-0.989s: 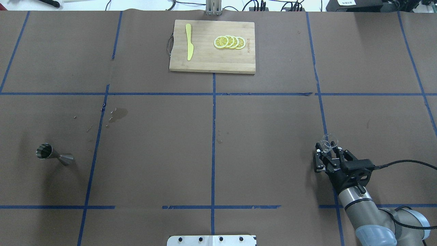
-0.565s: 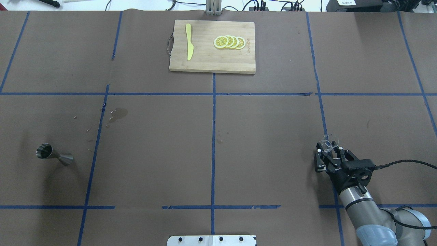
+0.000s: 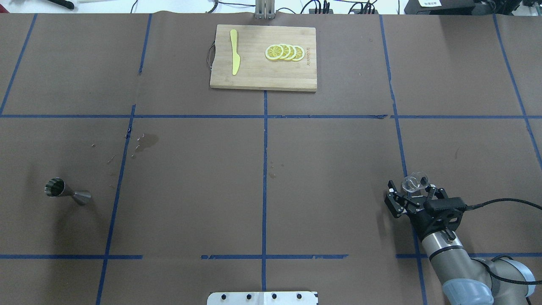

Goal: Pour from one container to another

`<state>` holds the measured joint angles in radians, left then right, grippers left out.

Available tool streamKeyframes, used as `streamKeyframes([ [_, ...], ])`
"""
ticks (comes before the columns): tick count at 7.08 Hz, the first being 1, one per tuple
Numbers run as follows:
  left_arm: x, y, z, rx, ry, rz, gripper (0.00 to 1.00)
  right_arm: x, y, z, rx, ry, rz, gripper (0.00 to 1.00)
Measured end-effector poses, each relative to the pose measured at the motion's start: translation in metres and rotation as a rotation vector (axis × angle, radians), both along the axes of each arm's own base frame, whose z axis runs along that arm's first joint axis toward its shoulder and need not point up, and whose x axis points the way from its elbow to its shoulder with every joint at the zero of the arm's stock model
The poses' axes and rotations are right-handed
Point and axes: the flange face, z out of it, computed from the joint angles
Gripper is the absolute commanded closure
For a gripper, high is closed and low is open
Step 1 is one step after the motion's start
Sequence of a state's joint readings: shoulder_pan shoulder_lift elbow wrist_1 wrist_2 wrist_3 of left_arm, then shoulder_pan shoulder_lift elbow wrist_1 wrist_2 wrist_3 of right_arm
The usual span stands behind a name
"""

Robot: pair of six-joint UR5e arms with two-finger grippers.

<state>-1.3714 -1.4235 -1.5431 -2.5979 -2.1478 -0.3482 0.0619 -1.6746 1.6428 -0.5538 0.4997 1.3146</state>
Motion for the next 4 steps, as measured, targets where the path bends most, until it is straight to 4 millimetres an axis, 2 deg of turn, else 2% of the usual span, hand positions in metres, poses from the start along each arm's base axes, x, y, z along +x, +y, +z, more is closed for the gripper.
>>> streamKeyframes([
  [3, 0.0, 0.0, 0.0, 0.0, 0.001, -0.001, 0.0, 0.004, 0.002, -0.001, 0.001, -0.01, -0.005, 0.0],
  [4, 0.0, 0.0, -0.001, -0.004, 0.006, -0.006, 0.0, 0.012, 0.01, 0.003, 0.001, -0.023, -0.022, 0.0],
])
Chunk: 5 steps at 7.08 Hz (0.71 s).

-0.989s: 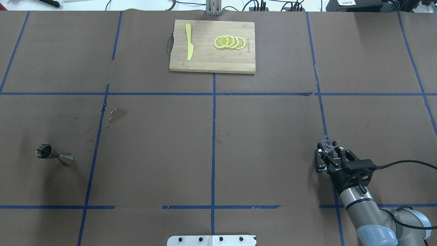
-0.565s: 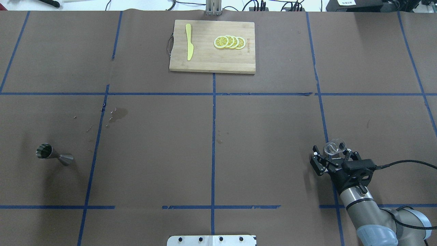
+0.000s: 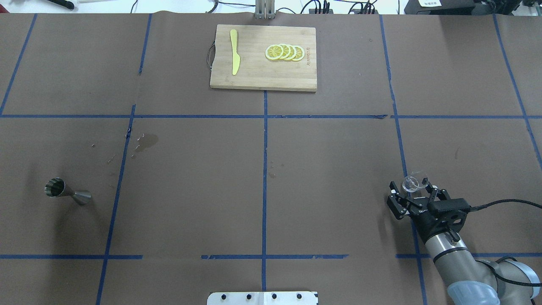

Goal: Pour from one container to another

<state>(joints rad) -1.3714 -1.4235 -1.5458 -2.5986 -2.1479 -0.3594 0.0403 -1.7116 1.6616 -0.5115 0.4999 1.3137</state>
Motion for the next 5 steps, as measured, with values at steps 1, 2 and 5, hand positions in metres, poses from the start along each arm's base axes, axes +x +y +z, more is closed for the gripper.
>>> streamKeyframes([
  [1, 0.0, 0.0, -0.002, -0.004, 0.007, -0.005, 0.0, 0.009, 0.014, 0.005, 0.001, -0.018, -0.032, 0.0],
  [2, 0.0, 0.0, -0.002, -0.007, 0.01, -0.009, 0.0, 0.013, 0.029, 0.007, -0.001, -0.031, -0.071, 0.0],
  [5, 0.001, 0.0, 0.002, -0.019, 0.011, -0.01, 0.0, 0.064, 0.05, 0.005, -0.078, -0.017, -0.237, 0.0],
])
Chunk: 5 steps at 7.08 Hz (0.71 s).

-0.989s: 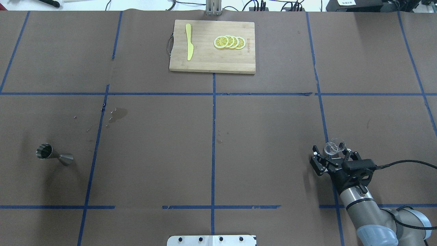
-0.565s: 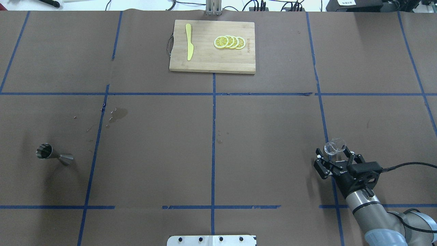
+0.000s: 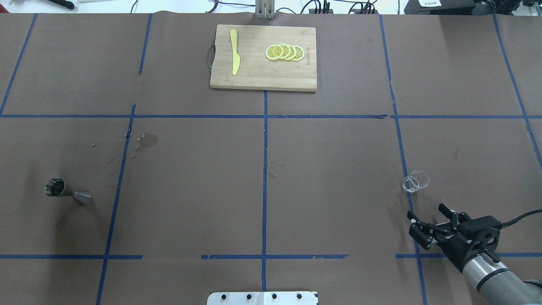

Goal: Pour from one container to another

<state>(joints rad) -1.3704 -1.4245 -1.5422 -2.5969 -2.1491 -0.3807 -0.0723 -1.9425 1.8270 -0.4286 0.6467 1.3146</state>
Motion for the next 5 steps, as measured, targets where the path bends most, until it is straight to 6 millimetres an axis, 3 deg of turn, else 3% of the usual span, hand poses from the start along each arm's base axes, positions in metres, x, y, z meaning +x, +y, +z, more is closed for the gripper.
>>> streamKeyframes([
  [2, 0.001, 0.0, 0.005, -0.012, -0.003, 0.003, 0.0, 0.039, 0.0, 0.008, -0.053, 0.05, -0.075, 0.0],
  [5, 0.003, 0.002, 0.016, -0.036, -0.001, 0.024, 0.0, 0.091, -0.045, 0.04, -0.15, 0.191, -0.148, 0.0],
])
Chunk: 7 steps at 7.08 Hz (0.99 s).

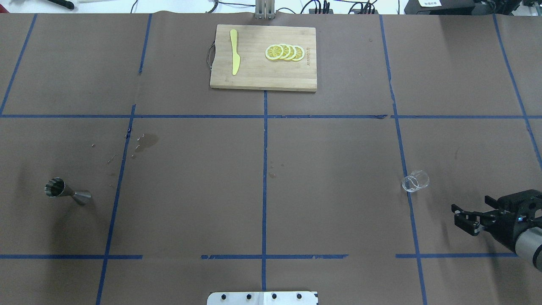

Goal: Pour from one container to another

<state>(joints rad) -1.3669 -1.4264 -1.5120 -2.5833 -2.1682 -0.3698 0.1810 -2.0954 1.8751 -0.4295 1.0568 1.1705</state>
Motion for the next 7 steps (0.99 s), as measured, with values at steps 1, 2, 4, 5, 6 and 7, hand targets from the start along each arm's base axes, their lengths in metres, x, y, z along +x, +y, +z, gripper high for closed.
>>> streamKeyframes([
  [1, 0.001, 0.001, 0.003, -0.007, 0.004, 0.008, 0.0, 0.022, -0.021, 0.009, -0.044, 0.034, -0.037, 0.0],
  [2, 0.002, 0.003, 0.007, -0.015, 0.013, 0.022, 0.0, 0.054, -0.048, 0.018, -0.089, 0.053, -0.085, 0.0],
  [4, 0.007, 0.007, 0.009, -0.045, 0.058, 0.086, 0.0, 0.13, -0.101, 0.05, -0.165, 0.061, -0.161, 0.0],
  [5, 0.008, 0.006, 0.01, -0.055, 0.051, 0.128, 0.0, 0.173, -0.132, 0.07, -0.214, 0.04, -0.217, 0.0],
  [6, 0.003, 0.005, 0.016, -0.066, 0.016, 0.171, 0.0, 0.216, -0.158, 0.086, -0.242, 0.038, -0.282, 0.0],
  [7, -0.009, 0.003, 0.022, -0.103, -0.015, 0.201, 0.0, 0.25, -0.176, 0.096, -0.265, 0.052, -0.34, 0.0],
])
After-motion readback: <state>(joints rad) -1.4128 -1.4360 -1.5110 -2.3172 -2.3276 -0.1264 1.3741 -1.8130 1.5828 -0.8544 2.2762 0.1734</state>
